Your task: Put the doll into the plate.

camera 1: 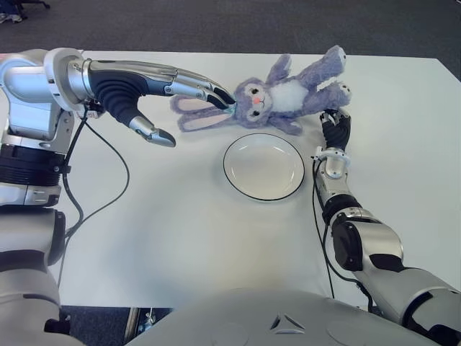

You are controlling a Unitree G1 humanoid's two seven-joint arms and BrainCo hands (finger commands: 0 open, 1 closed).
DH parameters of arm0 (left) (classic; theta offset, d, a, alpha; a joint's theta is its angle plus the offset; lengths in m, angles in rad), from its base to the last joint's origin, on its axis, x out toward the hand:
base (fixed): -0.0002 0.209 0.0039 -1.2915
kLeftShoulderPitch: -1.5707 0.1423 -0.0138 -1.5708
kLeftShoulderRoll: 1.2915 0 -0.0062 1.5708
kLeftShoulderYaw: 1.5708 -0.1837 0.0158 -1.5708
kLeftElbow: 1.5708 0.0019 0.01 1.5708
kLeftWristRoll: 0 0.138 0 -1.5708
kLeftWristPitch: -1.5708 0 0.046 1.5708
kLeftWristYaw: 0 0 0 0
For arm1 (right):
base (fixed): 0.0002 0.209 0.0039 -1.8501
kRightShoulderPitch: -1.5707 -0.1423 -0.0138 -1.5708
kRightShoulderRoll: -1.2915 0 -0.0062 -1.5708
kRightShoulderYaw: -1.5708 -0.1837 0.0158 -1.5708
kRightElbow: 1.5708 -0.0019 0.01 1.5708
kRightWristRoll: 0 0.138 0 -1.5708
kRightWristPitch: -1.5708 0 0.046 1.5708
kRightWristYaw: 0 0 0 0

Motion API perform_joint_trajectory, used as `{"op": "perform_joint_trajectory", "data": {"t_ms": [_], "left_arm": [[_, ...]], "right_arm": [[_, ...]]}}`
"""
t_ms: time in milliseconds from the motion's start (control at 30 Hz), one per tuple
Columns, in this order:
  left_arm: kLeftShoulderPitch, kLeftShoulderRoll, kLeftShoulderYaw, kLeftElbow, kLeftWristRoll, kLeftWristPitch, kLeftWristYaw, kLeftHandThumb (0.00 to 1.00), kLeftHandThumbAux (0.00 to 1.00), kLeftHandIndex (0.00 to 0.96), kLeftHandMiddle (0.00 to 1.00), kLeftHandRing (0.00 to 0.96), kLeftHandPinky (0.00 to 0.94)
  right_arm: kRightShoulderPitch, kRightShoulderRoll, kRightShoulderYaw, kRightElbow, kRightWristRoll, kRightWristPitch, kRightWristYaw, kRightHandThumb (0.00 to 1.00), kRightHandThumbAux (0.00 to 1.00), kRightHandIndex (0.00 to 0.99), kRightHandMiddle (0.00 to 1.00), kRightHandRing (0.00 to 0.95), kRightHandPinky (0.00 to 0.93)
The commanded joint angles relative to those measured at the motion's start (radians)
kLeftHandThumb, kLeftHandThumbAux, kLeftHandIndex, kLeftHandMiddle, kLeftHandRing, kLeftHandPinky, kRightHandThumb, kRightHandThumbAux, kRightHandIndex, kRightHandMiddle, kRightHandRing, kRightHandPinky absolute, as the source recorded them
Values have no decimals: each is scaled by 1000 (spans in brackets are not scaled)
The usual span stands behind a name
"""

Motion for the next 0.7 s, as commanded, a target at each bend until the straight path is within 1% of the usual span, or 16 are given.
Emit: {"op": "perform_joint_trajectory", "data": {"t_ms": [33, 67, 100, 133, 167, 200, 233, 267, 367, 500, 567, 633, 700], "left_arm": [[-81, -111, -72, 216, 416, 36, 470, 281, 356, 0, 0, 0, 0], [-148, -177, -143, 354, 695, 99, 859, 261, 362, 0, 0, 0, 0], [-195, -222, -191, 450, 883, 141, 1120, 246, 361, 0, 0, 0, 0], [-247, -252, -233, 527, 968, 178, 1238, 241, 361, 0, 0, 0, 0], [-310, -278, -286, 624, 960, 217, 1255, 233, 355, 0, 0, 0, 0], [-352, -297, -322, 693, 957, 243, 1274, 229, 344, 0, 0, 0, 0], [-378, -307, -345, 743, 956, 263, 1291, 227, 340, 0, 0, 0, 0], [-388, -312, -355, 768, 958, 272, 1305, 225, 333, 0, 0, 0, 0], [-396, -325, -373, 820, 960, 292, 1342, 222, 322, 0, 0, 0, 0], [-403, -373, -411, 919, 957, 340, 1392, 221, 313, 0, 0, 0, 0], [-406, -383, -420, 941, 962, 345, 1409, 224, 310, 0, 0, 0, 0], [-408, -396, -426, 955, 965, 349, 1416, 227, 310, 0, 0, 0, 0], [-401, -430, -443, 979, 970, 370, 1423, 233, 311, 0, 0, 0, 0]], "right_arm": [[286, 91, 35, 160, -49, 31, 4, 719, 723, 426, 280, 190, 215], [287, 92, 34, 159, -47, 22, 13, 720, 722, 427, 280, 179, 195], [289, 93, 33, 158, -45, 16, 18, 720, 722, 427, 279, 172, 184], [290, 94, 33, 158, -45, 10, 19, 720, 722, 427, 279, 169, 180], [290, 95, 34, 158, -46, 5, 17, 720, 722, 427, 278, 165, 177], [291, 95, 34, 158, -46, 3, 15, 720, 723, 427, 278, 165, 179], [292, 96, 34, 158, -47, 0, 13, 720, 723, 427, 278, 165, 180], [292, 96, 34, 157, -47, -2, 12, 720, 723, 427, 278, 165, 181], [292, 96, 36, 158, -50, 0, 4, 720, 723, 427, 278, 166, 185], [292, 98, 34, 158, -49, 6, -3, 720, 723, 427, 277, 168, 188], [292, 98, 35, 158, -49, 9, -6, 720, 723, 427, 278, 169, 192], [294, 101, 33, 157, -47, -3, -6, 720, 723, 427, 278, 170, 193], [296, 102, 32, 156, -48, -20, -7, 720, 723, 427, 277, 174, 199]]}}
